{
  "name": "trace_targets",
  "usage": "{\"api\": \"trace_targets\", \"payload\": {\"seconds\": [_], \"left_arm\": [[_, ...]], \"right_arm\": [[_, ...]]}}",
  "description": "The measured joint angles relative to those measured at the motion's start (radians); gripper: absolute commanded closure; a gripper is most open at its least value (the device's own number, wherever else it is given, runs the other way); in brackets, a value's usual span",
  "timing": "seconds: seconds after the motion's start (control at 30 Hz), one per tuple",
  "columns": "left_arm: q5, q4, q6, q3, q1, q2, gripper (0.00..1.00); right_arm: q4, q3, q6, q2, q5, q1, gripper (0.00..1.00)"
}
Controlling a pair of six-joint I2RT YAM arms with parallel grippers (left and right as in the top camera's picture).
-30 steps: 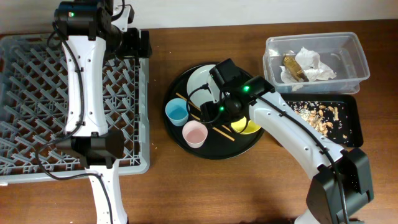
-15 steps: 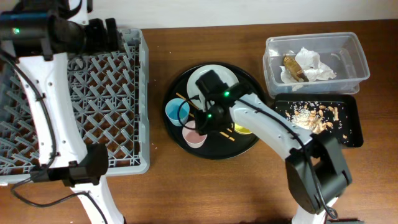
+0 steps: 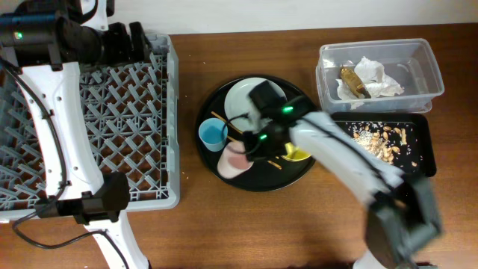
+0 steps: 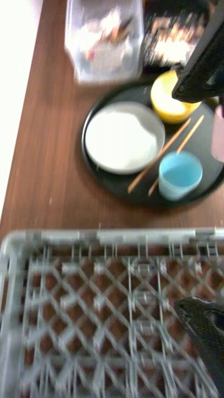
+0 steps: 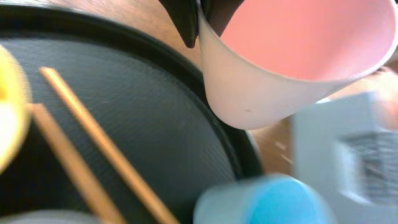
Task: Sort waste into correct bins and load items into the dishwasher rack
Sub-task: 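Grasp the pink cup with the right gripper and lift it, then bring the pink cup toward the left gripper and grasp it with left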
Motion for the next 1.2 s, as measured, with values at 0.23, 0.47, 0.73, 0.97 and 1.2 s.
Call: {"api": "trace_targets", "payload": {"seconds": [0.23, 0.47, 0.73, 0.97, 1.2], "left_arm": [[0.468, 0.003, 0.155, -0.133, -0.013, 0.0, 0.01], [1.039, 0.002, 0.505, -0.497, -0.042, 0.001, 0.01], [1.23, -0.001, 0.653, -0.79, -0.07, 0.004, 0.04], [1.27, 0.0, 0.667, -0.793, -0.174, 0.005, 0.08], [1.286, -0.004, 0.665, -0.793, -0.215, 0.005, 0.11]], "right_arm": [[0.089, 0.006, -0.092, -0.354, -0.245, -0.33, 0.96], [0.292, -0.021, -0.203, -0.349, -0.621, -0.414, 0.96], [0.454, -0.042, -0.212, -0.281, -0.74, -0.409, 0.96], [0.55, -0.044, -0.184, -0.192, -0.742, -0.335, 0.96], [0.655, -0.048, -0.139, -0.143, -0.709, -0.29, 0.96]]}}
